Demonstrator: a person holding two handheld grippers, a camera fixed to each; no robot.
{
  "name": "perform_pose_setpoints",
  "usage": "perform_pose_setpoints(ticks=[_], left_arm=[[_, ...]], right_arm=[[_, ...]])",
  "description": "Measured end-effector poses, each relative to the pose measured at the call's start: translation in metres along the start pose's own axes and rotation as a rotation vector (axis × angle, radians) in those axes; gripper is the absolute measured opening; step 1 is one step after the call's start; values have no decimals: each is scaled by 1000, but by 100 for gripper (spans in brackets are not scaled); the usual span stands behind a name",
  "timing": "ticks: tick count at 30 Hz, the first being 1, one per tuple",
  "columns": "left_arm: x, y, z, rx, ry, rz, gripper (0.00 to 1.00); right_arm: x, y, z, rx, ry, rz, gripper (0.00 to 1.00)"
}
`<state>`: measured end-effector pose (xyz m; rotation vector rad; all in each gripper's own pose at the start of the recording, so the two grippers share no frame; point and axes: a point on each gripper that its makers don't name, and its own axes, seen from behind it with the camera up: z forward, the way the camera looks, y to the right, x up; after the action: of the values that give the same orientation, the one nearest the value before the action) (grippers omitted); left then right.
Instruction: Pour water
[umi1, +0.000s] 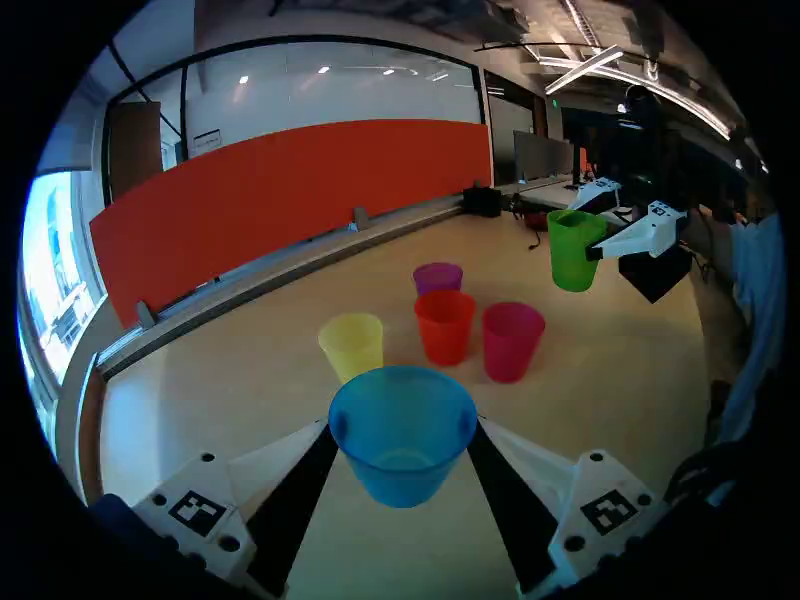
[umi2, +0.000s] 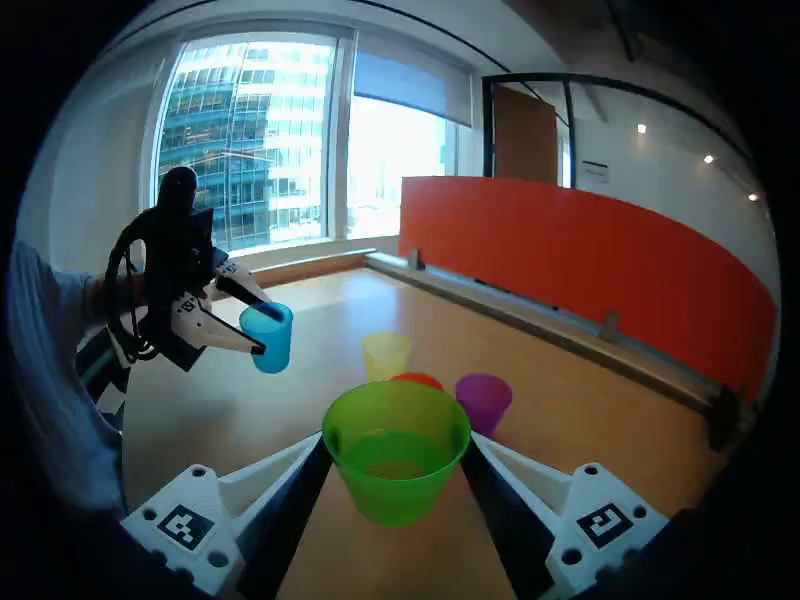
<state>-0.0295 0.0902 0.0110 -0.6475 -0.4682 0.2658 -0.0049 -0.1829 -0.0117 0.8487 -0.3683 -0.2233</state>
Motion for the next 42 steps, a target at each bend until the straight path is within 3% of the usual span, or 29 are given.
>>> perform_pose_setpoints(ticks=[12,21,35,42], left_arm=[[-34,5,19,-30,-75,-7,87],[-48,8,28,-40,-92,-18,87],[-60,7,32,-43,-93,-40,87],[-70,7,31,-36,-107,-27,87]], right_arm=[[-34,0,13,14,-79,-9,90],[-50,-1,17,14,-106,-5,90],[-64,-2,24,9,-124,5,90],[-76,-7,31,12,-145,8,90]])
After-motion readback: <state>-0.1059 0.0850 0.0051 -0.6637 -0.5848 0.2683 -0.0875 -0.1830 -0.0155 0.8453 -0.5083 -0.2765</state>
